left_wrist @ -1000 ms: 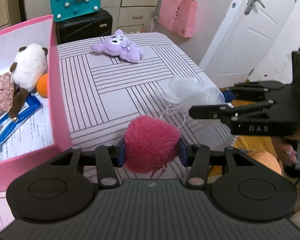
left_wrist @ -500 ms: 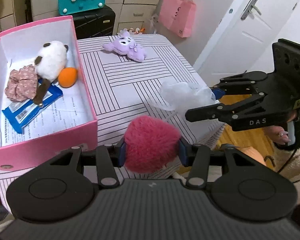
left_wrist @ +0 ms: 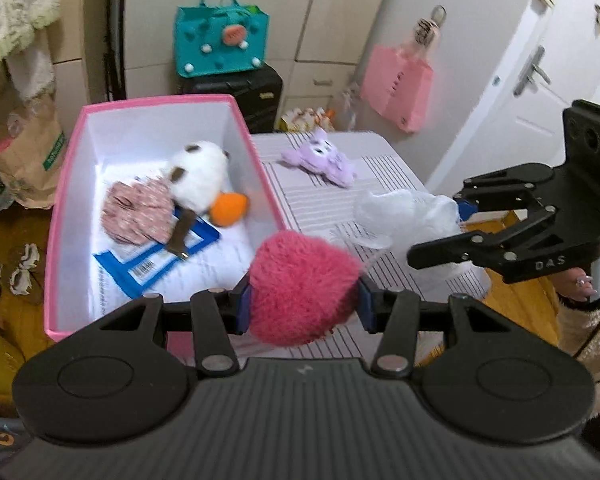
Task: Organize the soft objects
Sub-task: 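Lift the pompom and mesh puff and carry both over the pink box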
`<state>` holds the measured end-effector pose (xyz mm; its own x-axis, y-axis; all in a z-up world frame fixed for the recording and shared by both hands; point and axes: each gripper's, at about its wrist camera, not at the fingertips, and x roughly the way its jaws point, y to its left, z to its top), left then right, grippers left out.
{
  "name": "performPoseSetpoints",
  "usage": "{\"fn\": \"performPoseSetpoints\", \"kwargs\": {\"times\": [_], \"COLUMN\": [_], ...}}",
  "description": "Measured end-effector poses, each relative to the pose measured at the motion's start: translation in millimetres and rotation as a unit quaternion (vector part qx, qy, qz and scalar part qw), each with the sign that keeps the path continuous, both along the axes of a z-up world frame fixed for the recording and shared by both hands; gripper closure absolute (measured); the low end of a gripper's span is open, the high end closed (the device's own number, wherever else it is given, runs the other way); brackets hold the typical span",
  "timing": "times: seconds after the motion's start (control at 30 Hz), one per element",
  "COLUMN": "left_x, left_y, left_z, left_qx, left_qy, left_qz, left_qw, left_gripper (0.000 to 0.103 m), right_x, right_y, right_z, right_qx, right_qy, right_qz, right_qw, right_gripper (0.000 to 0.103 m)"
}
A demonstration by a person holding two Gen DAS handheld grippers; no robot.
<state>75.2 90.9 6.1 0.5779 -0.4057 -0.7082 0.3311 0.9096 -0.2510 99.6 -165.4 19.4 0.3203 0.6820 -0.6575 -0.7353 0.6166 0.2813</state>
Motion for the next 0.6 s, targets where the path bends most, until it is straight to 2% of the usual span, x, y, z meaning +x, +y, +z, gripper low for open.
{"fn": "performPoseSetpoints", "kwargs": {"times": [0.27, 0.43, 0.6], "left_x": [19.5, 45.5, 64.6], "left_y": [29.7, 39.6, 41.5], "left_z": [6.6, 2.7, -14.4], "left_qx": [0.004, 0.036, 0.081], "left_qy": [-0.027, -0.004, 0.011], "left_qz": [0.041, 0.030, 0.018], "left_qw": [0.9988, 0.9989, 0.9965], "left_gripper": [0.055, 0.055, 0.055], "right_x": [24.2, 40.5, 53.1], "right_y": [31.3, 55.8, 87.1], "right_z": [29.0, 37.2, 27.5], "right_qx": [0.038, 0.048, 0.031], "right_qy": [-0.034, -0.052, -0.064], "right_qz": [0.034, 0.044, 0.052], "right_qw": [0.998, 0.997, 0.996], "right_gripper": [0.059, 0.059, 0.060]}}
